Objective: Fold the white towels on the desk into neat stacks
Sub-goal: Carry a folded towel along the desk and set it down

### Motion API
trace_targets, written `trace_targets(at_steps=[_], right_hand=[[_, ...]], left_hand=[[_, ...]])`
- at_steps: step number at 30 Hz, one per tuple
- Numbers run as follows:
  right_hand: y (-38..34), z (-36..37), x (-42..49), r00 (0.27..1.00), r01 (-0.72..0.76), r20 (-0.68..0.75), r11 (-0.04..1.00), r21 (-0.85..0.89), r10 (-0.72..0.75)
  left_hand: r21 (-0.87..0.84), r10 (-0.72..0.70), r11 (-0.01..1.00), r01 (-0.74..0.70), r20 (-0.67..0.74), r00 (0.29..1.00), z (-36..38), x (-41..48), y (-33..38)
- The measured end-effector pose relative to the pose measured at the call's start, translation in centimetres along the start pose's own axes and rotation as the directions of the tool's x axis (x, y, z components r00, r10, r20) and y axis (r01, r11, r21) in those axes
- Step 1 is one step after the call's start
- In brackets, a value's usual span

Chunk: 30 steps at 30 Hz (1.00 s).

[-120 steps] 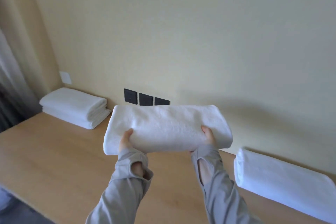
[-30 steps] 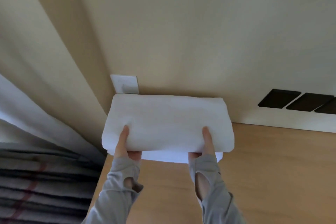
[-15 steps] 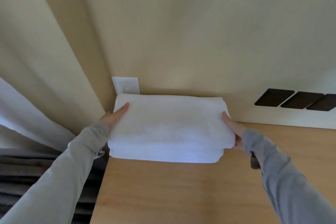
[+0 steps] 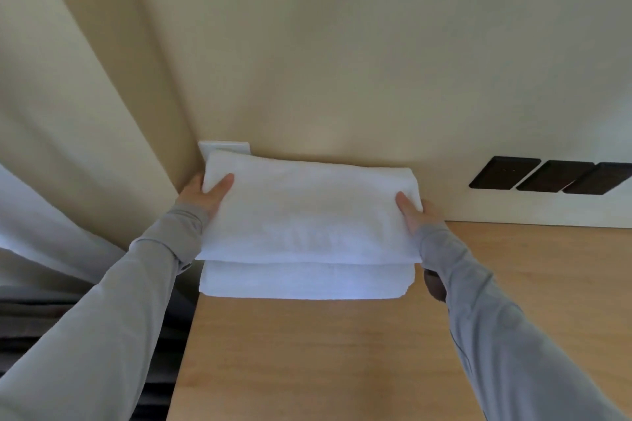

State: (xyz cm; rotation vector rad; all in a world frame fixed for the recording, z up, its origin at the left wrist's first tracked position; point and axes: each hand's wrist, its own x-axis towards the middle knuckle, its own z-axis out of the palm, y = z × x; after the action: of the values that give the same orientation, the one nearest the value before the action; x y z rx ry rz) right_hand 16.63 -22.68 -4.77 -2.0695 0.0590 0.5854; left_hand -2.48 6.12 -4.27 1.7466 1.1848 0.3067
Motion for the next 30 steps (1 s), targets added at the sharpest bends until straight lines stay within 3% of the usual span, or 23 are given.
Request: trace_targets(at_steps=[4,12,17,19,20,22,24,25,28,30], right_hand=[[1.4,0.5,-0.3,1.000,-0.021,-0.005,0.999,-0.051,0.021],[1.8,0.1,0.5,0.997,0.011,-0.079,0.997,-0.080,-0.018],[1.8,0.8,0.1,0.992,-0.009,-0.126,0.989,-0.149,-0.009],[1.1,0.8,-0.3,0.970,0.022,-0.223,0.944,-0.330,-0.101],[0.7,0.7,-0.8,0.936,0.069,-0.281,0.893,-0.445,-0.213],[-0.5,1.4,-2.2,0.800,0.276,-0.305,0.768,-0.578,-0.517],[-2.1,3.7,-3.6,0.681,0.499,-0.144,0.599,-0.626,-0.718],[-2.7,5.3,-4.4,0.676,0.557,-0.024,0.531,-0.639,-0.737],[-2.6,8.9,-5.4,0.720,0.600,0.248,0.402,-0.692,-0.648],[-1.0,9.5,-4.8,0.750,0.567,0.299,0.341,-0.750,-0.590]], left_hand=[[0.021,-0.118,0.993,0.118,0.048,0.992,1.1,0.0,-2.3],[0.006,-0.076,0.997,0.076,0.043,0.996,1.0,0.7,-2.6],[0.173,-0.116,0.979,0.111,0.018,0.993,1.4,0.0,-2.0],[0.290,-0.064,0.954,0.072,-0.038,0.997,1.2,-1.1,-0.9],[0.344,0.005,0.939,0.023,-0.080,0.997,1.1,-2.0,-0.4],[0.402,0.219,0.905,-0.139,-0.160,0.962,1.5,-4.4,0.8],[0.479,0.462,0.799,-0.364,-0.101,0.881,3.9,-6.9,2.2],[0.553,0.529,0.704,-0.445,0.008,0.848,5.6,-8.0,2.7],[0.713,0.494,0.468,-0.522,0.279,0.823,9.9,-8.9,2.6],[0.745,0.479,0.421,-0.518,0.302,0.824,10.6,-7.8,1.5]])
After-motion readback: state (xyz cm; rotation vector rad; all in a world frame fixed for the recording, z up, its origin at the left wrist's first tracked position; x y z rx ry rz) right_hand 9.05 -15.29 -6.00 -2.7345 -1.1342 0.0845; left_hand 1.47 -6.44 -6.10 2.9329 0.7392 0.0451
